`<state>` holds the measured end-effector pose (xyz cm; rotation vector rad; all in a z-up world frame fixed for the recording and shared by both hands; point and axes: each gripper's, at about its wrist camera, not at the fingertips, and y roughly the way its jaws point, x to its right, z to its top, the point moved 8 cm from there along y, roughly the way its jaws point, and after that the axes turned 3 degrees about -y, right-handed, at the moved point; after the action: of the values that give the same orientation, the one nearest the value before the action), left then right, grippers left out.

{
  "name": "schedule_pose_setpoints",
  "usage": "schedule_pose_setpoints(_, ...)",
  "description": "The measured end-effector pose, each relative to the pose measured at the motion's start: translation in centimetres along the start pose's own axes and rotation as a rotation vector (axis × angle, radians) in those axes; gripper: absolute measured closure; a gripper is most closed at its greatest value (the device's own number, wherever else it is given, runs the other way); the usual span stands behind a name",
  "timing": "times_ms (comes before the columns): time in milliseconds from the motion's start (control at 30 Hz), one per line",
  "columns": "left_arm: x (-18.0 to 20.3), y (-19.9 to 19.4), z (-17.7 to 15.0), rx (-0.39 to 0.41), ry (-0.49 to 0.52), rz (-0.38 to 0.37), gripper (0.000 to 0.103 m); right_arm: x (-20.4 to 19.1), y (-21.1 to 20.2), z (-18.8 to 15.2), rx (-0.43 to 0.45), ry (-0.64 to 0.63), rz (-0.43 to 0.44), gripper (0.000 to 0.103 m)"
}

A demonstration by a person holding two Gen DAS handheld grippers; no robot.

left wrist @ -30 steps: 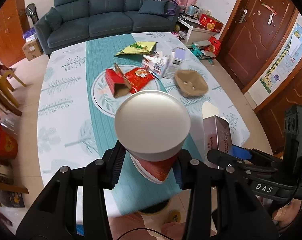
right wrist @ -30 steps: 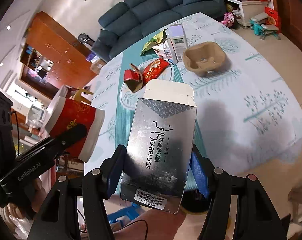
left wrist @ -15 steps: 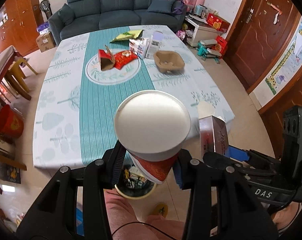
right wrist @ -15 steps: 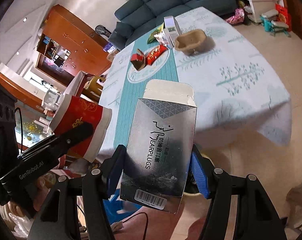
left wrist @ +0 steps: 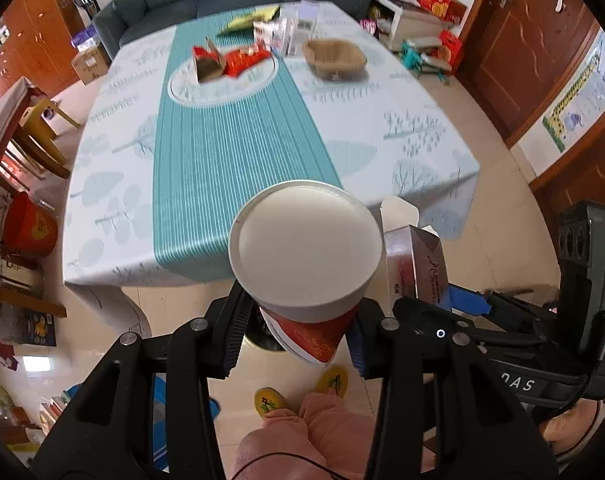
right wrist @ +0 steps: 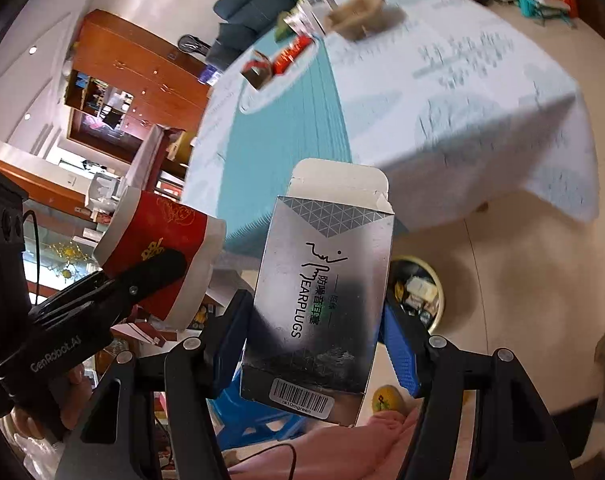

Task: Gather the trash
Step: 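Carry the paper cup in the left tool and earplugs box in the right tool to the bin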

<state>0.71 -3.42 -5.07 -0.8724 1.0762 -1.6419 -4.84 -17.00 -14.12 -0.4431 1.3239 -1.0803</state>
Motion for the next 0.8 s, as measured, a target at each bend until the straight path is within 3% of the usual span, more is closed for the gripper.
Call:
schedule_pose_setpoints(333, -1.2, 7.8, -5.6, -0.129, -0.007, -0.023, 0.064, 5.1, 7.7, -4.2, -0.051, 0.089, -0.053, 0.040)
schedule_pose_setpoints(800, -4.0, 22.0, -11.2, -0.199, 0.016, -0.028, 0.064, 10.5, 19.7, -8.1, -0.085, 0.111, -0.106, 0.040)
